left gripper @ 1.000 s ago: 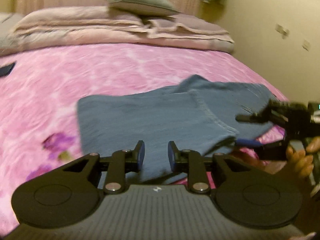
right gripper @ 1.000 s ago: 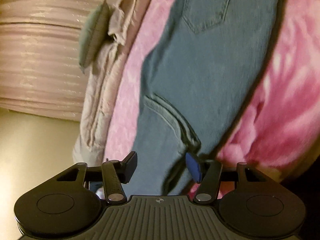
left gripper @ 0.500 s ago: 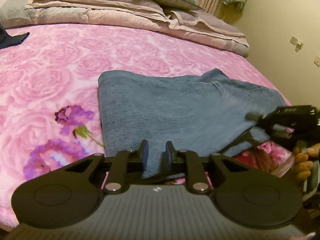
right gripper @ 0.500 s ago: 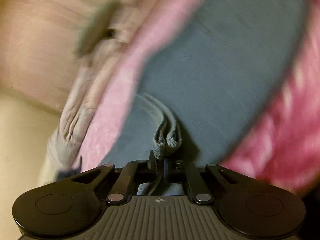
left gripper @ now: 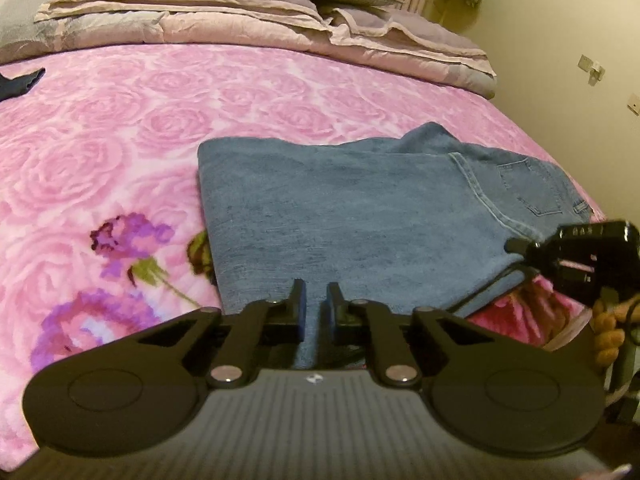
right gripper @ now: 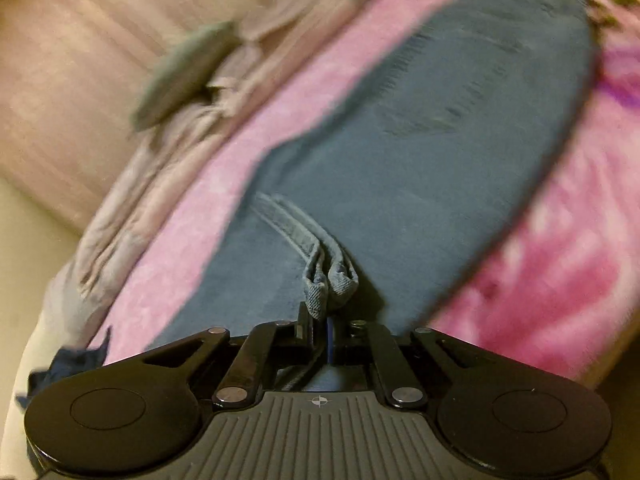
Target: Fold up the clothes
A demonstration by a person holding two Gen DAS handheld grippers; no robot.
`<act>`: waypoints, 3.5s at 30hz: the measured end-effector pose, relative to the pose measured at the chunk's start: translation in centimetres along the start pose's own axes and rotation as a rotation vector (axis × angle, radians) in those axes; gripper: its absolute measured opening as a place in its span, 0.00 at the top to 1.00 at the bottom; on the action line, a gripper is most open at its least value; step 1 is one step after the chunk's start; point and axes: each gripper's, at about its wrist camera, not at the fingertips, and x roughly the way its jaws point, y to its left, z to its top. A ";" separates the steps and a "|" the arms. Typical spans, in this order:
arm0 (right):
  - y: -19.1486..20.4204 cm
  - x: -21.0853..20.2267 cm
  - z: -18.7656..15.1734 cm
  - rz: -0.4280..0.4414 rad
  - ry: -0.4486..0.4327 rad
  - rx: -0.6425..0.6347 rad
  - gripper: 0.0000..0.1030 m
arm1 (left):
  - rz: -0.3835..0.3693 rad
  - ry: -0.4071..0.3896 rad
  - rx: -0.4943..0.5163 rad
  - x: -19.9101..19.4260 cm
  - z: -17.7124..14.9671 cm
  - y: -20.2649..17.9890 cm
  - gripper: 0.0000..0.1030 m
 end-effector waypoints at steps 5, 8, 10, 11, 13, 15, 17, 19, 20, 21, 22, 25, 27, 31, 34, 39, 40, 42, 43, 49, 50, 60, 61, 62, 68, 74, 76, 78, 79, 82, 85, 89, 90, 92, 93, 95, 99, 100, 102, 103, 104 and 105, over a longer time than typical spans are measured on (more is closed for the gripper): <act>0.6 0.8 0.0 -0.023 0.036 -0.104 0.96 | 0.013 0.005 0.013 0.4 0.1 -0.1 0.89; -0.1 0.7 1.3 0.015 0.080 -0.081 0.91 | 0.024 0.012 0.019 0.2 0.5 -0.1 0.89; 0.4 -0.5 2.2 -0.045 0.033 -0.111 0.58 | 0.050 0.003 0.030 -0.3 1.2 -0.2 0.89; 0.9 -1.4 2.6 -0.105 -0.025 -0.147 0.47 | 0.064 -0.007 0.035 -0.6 1.6 0.0 0.89; 2.5 -2.3 3.5 -0.163 -0.110 -0.277 0.39 | 0.083 -0.019 0.026 -0.8 3.0 0.8 0.89; 4.8 -1.2 4.3 -0.148 -0.098 -0.412 0.39 | 0.098 -0.028 0.024 -0.6 4.4 1.5 0.89; 7.1 1.2 4.8 -0.111 -0.047 -0.527 0.48 | 0.115 -0.026 0.043 0.2 6.0 1.6 0.89; 9.1 4.1 4.6 -0.074 -0.014 -0.621 0.61 | 0.112 -0.036 0.056 1.5 7.5 1.5 0.89; 9.7 5.5 4.5 -0.068 0.003 -0.670 0.62 | 0.106 -0.038 0.054 2.3 8.1 1.5 0.90; 10.3 7.0 4.3 -0.073 0.007 -0.721 0.62 | 0.108 -0.040 0.053 3.2 8.7 1.4 0.90; 10.8 8.4 4.0 -0.083 0.004 -0.766 0.62 | 0.110 -0.043 0.057 4.1 9.1 1.5 0.90; 11.2 12.7 3.1 -0.165 0.013 -0.893 0.62 | 0.135 0.011 0.085 8.0 9.6 1.8 0.89; 9.9 13.8 1.9 -0.214 -0.020 -0.966 0.61 | 0.148 0.021 0.091 9.8 9.2 2.3 0.89; 8.6 14.8 3.7 -0.191 0.008 -0.876 0.60 | 0.168 0.030 0.051 10.8 10.1 2.9 0.89; 7.4 13.1 5.9 -0.156 0.024 -0.710 0.60 | 0.200 0.018 0.065 9.4 10.3 2.6 0.90; 7.7 5.8 3.5 -0.100 0.007 -0.765 0.60 | 0.130 -0.011 0.040 4.1 7.3 1.2 0.91; 8.1 4.8 1.9 -0.089 0.021 -0.818 0.60 | 0.112 -0.003 0.052 3.4 6.2 0.6 0.91; 8.3 3.5 -0.6 -0.070 0.045 -0.900 0.60 | 0.079 0.016 0.077 2.1 4.2 -0.5 0.91; 8.0 3.6 -1.6 -0.084 0.064 -0.929 0.60 | 0.083 0.040 0.096 1.7 2.8 -1.1 0.91; 6.6 3.4 -2.5 -0.112 0.115 -0.880 0.60 | 0.170 0.049 0.065 -0.6 0.3 -2.1 0.92; 7.0 2.8 -2.3 -0.114 0.102 -0.878 0.60 | 0.176 0.050 0.064 -1.1 0.5 -2.3 0.92; 6.5 1.0 -2.4 -0.128 0.147 -0.789 0.47 | 0.356 0.152 0.074 -1.1 0.6 -6.0 0.71; 6.6 0.3 -2.3 -0.140 0.129 -0.784 0.17 | 0.374 0.162 0.074 -1.3 0.8 -6.5 0.68; 6.7 -0.6 -2.2 -0.154 0.105 -0.783 0.07 | 0.388 0.156 0.080 -1.8 0.7 -7.0 0.68; 6.1 -4.4 -1.6 -0.223 0.062 -0.731 0.05 | 0.376 0.128 0.122 -4.6 0.2 -10.2 0.63; 4.7 -8.3 -1.0 -0.304 0.017 -0.641 0.05 | 0.341 0.093 0.184 -7.0 -0.8 -13.1 0.61; 4.1 -9.8 -0.8 -0.317 0.004 -0.607 0.05 | 0.329 0.082 0.199 -7.7 -1.1 -13.8 0.61; 3.7 -11.3 -0.8 -0.323 -0.009 -0.586 0.05 | 0.316 0.069 0.214 -8.3 -1.5 -14.4 0.61; 3.6 -11.9 -0.8 -0.326 -0.017 -0.580 0.05 | 0.310 0.063 0.220 -8.7 -1.6 -14.7 0.61; 3.4 -13.6 -0.9 -0.330 -0.039 -0.571 0.05 | 0.298 0.046 0.232 -9.6 -2.0 -15.4 0.61; 3.4 -14.7 -0.9 -0.329 -0.055 -0.564 0.05 | 0.293 0.030 0.242 -10.4 -2.1 -16.0 0.61; 3.5 -15.7 -0.8 -0.316 -0.071 -0.552 0.05 | 0.290 0.016 0.247 -11.2 -2.3 -16.2 0.59; 3.5 -15.9 -0.7 -0.312 -0.074 -0.550 0.05 | 0.289 0.013 0.247 -11.4 -2.4 -16.3 0.58; 3.6 -16.1 -0.7 -0.307 -0.078 -0.552 0.05 | 0.292 0.011 0.247 -11.5 -2.4 -16.4 0.58; 3.6 -16.1 -0.6 -0.305 -0.079 -0.552 0.05 | 0.292 0.010 0.248 -11.6 -2.4 -16.4 0.57; 3.6 -16.1 -0.5 -0.302 -0.079 -0.551 0.05 | 0.292 0.011 0.249 -11.6 -2.4 -16.5 0.57; 3.3 -15.9 -0.3 -0.300 -0.077 -0.541 0.05 | 0.289 0.018 0.249 -11.3 -2.5 -16.5 0.57; 3.1 -15.9 -0.2 -0.300 -0.076 -0.536 0.05 | 0.288 0.022 0.249 -11.2 -2.5 -16.5 0.57; 2.7 -15.6 0.1 -0.300 -0.073 -0.526 0.05 | 0.286 0.030 0.245 -10.8 -2.5 -16.3 0.57; 2.4 -15.5 0.3 -0.302 -0.071 -0.518 0.05 | 0.287 0.034 0.241 -10.6 -2.5 -16.2 0.57; 2.1 -15.3 0.5 -0.305 -0.068 -0.509 0.05 | 0.287 0.040 0.236 -10.4 -2.4 -16.1 0.57; 1.9 -15.2 0.6 -0.309 -0.065 -0.502 0.05 | 0.287 0.045 0.231 -10.1 -2.4 -16.0 0.57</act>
